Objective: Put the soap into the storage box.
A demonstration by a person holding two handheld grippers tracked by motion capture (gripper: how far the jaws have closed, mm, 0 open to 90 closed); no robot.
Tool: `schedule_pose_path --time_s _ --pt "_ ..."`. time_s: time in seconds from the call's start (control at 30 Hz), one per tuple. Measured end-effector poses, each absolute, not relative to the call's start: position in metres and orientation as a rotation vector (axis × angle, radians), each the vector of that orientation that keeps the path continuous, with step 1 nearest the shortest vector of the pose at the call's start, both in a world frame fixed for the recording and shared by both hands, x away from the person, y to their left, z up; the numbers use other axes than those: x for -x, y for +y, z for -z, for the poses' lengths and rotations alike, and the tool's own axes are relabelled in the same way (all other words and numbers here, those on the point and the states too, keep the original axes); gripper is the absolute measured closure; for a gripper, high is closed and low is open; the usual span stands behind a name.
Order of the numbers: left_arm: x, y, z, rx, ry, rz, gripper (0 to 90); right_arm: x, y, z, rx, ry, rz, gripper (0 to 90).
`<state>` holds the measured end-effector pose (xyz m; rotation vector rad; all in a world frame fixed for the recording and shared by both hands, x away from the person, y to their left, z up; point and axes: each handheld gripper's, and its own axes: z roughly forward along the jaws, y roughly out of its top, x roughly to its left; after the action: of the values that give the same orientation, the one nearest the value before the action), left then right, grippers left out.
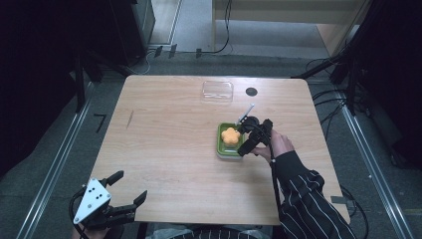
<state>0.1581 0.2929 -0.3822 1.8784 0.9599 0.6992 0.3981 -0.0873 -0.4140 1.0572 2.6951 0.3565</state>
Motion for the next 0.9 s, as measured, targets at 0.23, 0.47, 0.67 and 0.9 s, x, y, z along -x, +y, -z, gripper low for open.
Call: schedule_pose_path --time_s 0.23,0.47,0.67,0.9 --pt "-0.160 0.292 0.382 -1.881 0.954 -0.695 13.5 -0.381 -0.101 0.417 -1.074 2.692 -0.320 3.4" --pt "-0.161 0.291 0.382 -1.885 0.948 -0.694 13.6 -0.366 -0.111 0.422 -1.085 2.699 -0.282 3.4" --pt "-0.163 0.290 0.382 -1.887 0.940 -0.689 13.6 -0.351 -0.116 0.431 -1.095 2.718 -0.210 3.4" --pt "-0.166 0.288 0.382 -1.892 0.929 -0.681 13.6 -0.335 -0.128 0.442 -1.113 2.725 -0.163 3.8"
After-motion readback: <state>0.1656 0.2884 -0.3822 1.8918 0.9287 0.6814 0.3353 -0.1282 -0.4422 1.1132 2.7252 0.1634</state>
